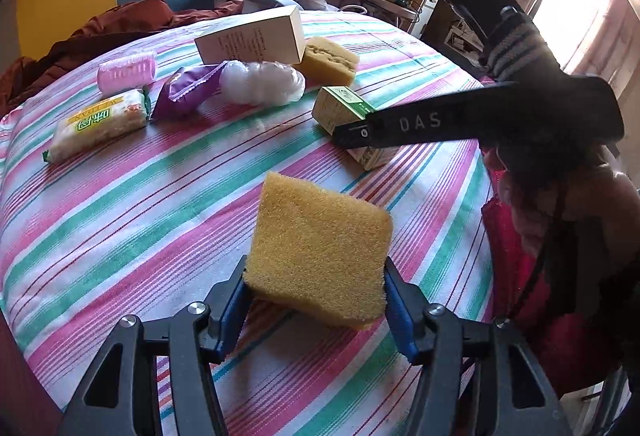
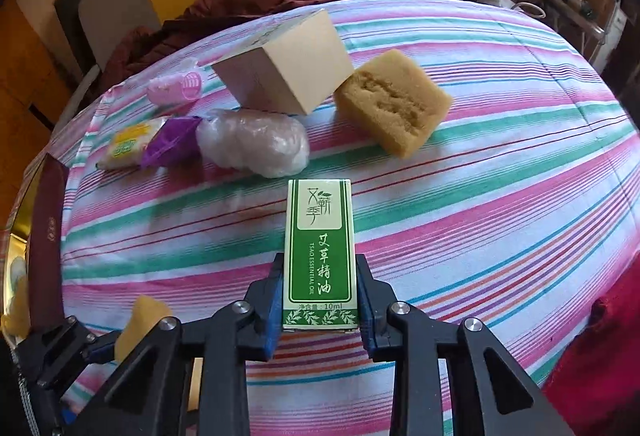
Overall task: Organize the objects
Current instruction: 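Grasp the small tan sponge with the left tool while the right tool grasps the green box, then lift the sponge and green box and carry both over the gold tray, then lower the sponge and green box into the tray and open both tools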
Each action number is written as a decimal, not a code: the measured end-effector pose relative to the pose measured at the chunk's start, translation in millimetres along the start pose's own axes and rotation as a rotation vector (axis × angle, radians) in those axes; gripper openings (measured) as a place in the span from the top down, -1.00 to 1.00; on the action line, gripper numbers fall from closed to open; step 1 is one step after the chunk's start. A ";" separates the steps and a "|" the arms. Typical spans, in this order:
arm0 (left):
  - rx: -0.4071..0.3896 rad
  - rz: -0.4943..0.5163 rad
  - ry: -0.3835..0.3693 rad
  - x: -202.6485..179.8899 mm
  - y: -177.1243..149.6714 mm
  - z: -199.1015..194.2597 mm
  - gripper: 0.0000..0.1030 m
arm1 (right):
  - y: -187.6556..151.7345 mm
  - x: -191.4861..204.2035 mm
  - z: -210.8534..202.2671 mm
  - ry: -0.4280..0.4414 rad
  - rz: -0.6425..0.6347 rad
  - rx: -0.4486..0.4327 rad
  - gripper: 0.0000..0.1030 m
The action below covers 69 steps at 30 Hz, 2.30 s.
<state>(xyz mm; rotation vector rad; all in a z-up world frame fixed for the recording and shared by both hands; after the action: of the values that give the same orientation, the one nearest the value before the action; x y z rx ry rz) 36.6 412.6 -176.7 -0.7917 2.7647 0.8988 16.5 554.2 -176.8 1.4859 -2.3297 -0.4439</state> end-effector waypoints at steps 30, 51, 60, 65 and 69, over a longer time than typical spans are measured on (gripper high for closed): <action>-0.341 -0.437 0.346 171.2 -52.7 -210.8 -0.14 | -3.4 111.7 -41.8 0.144 -0.250 -0.062 0.39; -0.376 -0.728 0.544 287.4 -146.1 -265.7 -0.27 | 33.8 388.6 -48.4 0.405 -0.564 -0.094 0.36; -0.376 -0.751 0.542 284.4 -156.2 -270.1 -0.57 | 19.7 405.2 -33.6 0.373 -0.577 -0.071 -0.38; -0.395 -0.722 0.594 276.3 -150.4 -285.5 -0.57 | 4.5 390.3 -44.5 0.348 -0.577 -0.106 -0.78; -0.417 -0.701 0.643 267.5 -144.6 -299.5 -0.57 | -6.0 386.2 -54.9 0.338 -0.591 -0.140 -0.91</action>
<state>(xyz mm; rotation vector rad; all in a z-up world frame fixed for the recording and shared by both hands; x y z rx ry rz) -105.4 21.8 -80.0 -2.2720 2.3742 1.2045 -106.7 195.5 -85.4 1.9864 -1.5522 -0.4440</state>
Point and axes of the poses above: each gripper's, at about its wrist camera, not at the fingertips, and z roughly the way its jaws point, x to its left, y to its top, the point moved 9 cm from there along z, roughly the way its jaws point, and after that the axes turned 5 degrees about -z, right-handed, at the moved point
